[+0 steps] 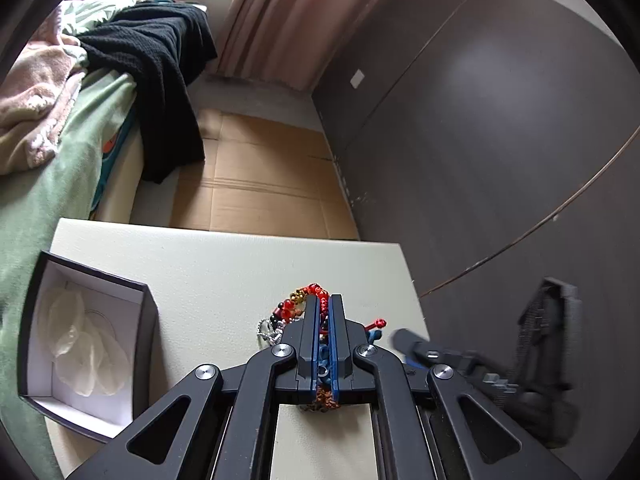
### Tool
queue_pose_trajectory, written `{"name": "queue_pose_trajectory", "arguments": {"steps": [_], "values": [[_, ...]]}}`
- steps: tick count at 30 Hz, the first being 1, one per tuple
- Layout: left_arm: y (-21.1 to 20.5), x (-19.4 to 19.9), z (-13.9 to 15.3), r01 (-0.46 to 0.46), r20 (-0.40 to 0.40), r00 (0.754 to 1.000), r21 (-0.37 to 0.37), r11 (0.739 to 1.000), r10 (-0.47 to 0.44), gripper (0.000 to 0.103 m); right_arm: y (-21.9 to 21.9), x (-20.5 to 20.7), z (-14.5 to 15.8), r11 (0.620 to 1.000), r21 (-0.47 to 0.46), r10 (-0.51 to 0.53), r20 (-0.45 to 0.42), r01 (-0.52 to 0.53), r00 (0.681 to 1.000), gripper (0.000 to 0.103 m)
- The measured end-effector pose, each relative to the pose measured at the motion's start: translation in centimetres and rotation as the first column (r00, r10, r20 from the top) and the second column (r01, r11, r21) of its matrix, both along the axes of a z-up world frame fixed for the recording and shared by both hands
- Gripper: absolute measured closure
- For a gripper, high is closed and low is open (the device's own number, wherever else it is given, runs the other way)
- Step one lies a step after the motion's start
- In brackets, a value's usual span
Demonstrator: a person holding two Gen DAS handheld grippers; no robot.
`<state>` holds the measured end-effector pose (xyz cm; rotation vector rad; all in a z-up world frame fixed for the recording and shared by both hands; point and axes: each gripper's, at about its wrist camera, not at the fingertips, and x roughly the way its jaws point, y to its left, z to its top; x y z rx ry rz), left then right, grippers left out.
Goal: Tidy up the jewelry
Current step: 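Grasp the red beaded bracelet with the left gripper and lift it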
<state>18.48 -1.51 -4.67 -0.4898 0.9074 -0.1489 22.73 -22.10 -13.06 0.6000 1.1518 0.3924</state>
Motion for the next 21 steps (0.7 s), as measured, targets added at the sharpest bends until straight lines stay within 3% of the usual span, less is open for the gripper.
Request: {"name": "queue_pose_trajectory", "arguments": {"steps": [6,8,10,11,13,21], "values": [[1.6,-1.2,2.0,-0.021,0.043,0.999,-0.028,0.999,0.022,0.100,1.6,0.9,-0.8,0.999,-0.026,0.025,0.027,-0.024,0.999,0.048],[2.1,-1.6,2.6,-0.029,0.054,0.998,-0.039,0.999,0.031,0.100,1.9,0.9,-1.0,0.999,-0.039,0.031,0.026,-0.030,0.999,0.063],[2.6,-2.1,3.2,-0.033,0.066,0.997,-0.056,0.998,0.036,0.100,2.0,0.9,-1.3,0.999,-0.038,0.029,0.019,-0.029,0.999,0.089],[2.7,-2.4,3.3,-0.033,0.072,0.997,-0.061,0.998,0.037,0.100,1.9,0.9,-1.4,0.999,-0.038,0.026,0.018,-0.026,0.999,0.092],[2.9,-2.8,3.9,-0.036,0.088,0.995,-0.061,0.997,0.041,0.100,1.8,0.8,-1.5,0.999,-0.040,0.018,0.027,-0.017,0.999,0.098],[4.0,-4.7,6.6,-0.052,0.150,0.987,-0.086,0.995,0.065,0.100,1.8,0.1,0.4,0.999,-0.038,0.014,0.084,-0.011,0.996,0.101]]}}
